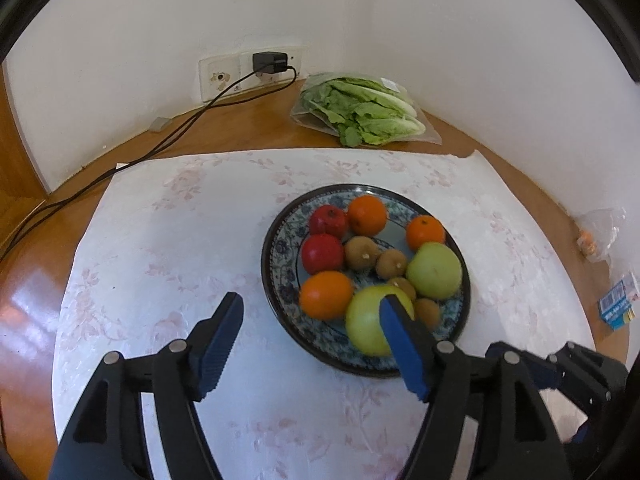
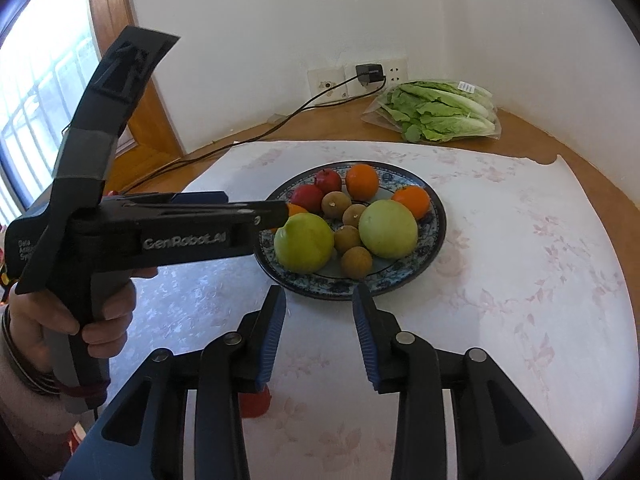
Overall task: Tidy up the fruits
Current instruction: 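Open the left tool onto the plate while the right tool releases the kiwi there, then withdraw both open tools toward the last red apple on the cloth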
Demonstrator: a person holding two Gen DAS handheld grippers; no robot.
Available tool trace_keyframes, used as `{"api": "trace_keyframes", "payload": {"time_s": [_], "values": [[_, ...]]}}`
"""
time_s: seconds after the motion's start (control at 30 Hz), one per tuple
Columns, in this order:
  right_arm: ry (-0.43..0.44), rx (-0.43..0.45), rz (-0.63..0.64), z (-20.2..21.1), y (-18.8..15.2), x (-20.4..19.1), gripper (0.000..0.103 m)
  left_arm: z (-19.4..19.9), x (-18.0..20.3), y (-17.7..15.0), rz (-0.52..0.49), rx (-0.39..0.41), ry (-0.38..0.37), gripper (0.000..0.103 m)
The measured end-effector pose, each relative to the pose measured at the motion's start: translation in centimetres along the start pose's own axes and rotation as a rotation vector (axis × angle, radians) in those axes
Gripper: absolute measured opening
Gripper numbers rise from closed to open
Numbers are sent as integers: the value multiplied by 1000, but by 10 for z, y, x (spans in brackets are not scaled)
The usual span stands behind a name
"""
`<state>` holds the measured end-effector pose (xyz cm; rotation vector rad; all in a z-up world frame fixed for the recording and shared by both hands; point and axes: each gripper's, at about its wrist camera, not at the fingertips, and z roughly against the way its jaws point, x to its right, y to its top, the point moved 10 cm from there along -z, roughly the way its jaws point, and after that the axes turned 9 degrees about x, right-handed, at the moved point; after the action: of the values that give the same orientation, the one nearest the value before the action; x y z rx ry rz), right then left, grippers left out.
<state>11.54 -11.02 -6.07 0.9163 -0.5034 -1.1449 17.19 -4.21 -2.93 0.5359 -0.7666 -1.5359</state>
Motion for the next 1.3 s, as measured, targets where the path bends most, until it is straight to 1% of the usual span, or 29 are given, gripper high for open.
{"api": "trace_keyframes", "payload": {"time_s": [0.37, 0.63, 0.8, 1.0, 1.1, 1.3], "values": [[-36, 3, -55, 19, -10, 22, 36, 23, 12, -17, 4, -24, -40, 74], [-49, -4, -89, 28, -19, 34, 36, 37, 25, -36, -7, -49, -70, 74], [-25, -15, -88, 30, -25, 30, 36, 45, 32, -49, -23, -61, -93, 74], [-6, -17, -95, 33, -30, 23, 36, 51, 33, -65, -27, -79, -99, 74], [18, -25, -105, 34, -33, 19, 36, 56, 34, -73, -35, -80, -105, 74], [16, -38, -107, 34, -38, 16, 36, 64, 42, -84, -64, -82, -124, 74]]}}
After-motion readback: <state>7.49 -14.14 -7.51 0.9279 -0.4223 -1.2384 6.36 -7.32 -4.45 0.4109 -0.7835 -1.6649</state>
